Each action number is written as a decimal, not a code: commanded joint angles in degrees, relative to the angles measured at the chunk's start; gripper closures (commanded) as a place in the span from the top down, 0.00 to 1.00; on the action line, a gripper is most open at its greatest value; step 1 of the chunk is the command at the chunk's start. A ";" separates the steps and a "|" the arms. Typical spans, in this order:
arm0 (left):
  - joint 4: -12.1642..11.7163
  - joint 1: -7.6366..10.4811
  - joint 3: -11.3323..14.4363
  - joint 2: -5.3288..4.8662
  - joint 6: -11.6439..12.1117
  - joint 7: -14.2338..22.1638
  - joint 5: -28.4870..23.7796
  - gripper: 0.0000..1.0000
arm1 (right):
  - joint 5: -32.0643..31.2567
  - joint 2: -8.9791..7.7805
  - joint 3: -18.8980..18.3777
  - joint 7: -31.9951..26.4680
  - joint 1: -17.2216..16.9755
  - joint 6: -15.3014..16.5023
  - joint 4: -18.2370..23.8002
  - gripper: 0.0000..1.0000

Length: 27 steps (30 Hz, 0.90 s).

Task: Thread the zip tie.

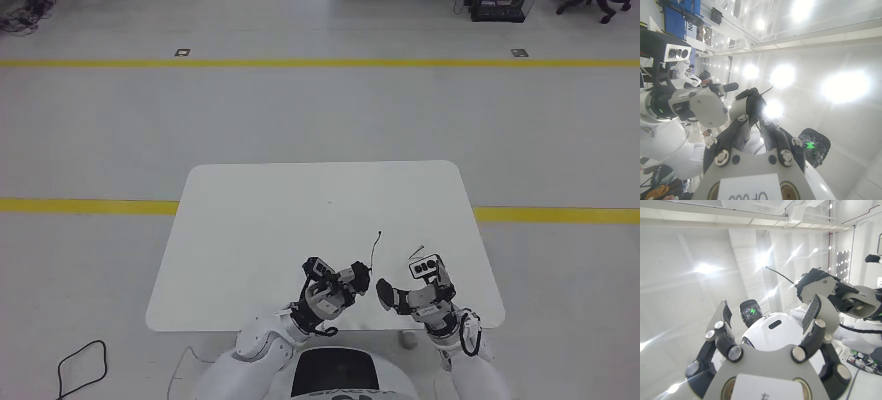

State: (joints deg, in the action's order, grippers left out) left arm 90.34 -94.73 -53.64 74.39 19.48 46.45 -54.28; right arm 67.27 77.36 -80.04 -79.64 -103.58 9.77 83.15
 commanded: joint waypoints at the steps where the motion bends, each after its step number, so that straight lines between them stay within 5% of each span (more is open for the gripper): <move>1: 0.04 0.00 0.00 -0.02 0.00 -0.04 0.03 0.00 | -0.05 0.01 -0.04 0.00 -0.01 0.07 0.00 1.00; 10: 0.09 0.06 1.89 0.37 -0.82 0.47 -5.66 0.00 | 2.67 0.07 0.87 0.94 -0.09 -1.68 0.64 1.00; 13: -0.65 0.41 2.52 0.50 -1.12 1.33 -7.44 0.00 | 2.51 0.03 1.28 0.76 0.23 -2.12 0.25 0.85; 14: -0.80 0.51 2.70 0.55 -1.25 1.62 -8.09 0.00 | 2.50 0.02 1.45 0.71 0.33 -2.32 0.18 0.66; 17: -1.32 0.78 3.32 0.68 -1.91 2.62 -10.06 0.00 | 2.26 0.01 2.00 0.58 0.62 -2.57 -0.12 0.48; 27: -2.87 1.77 4.67 0.99 -2.28 3.68 -12.53 0.00 | 1.27 -0.16 3.42 1.11 1.56 -4.06 -1.61 0.44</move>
State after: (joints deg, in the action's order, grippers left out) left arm 87.57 -93.02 -49.05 75.37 17.18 50.12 -66.72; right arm 68.69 77.24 -76.68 -78.57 -102.09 5.79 81.66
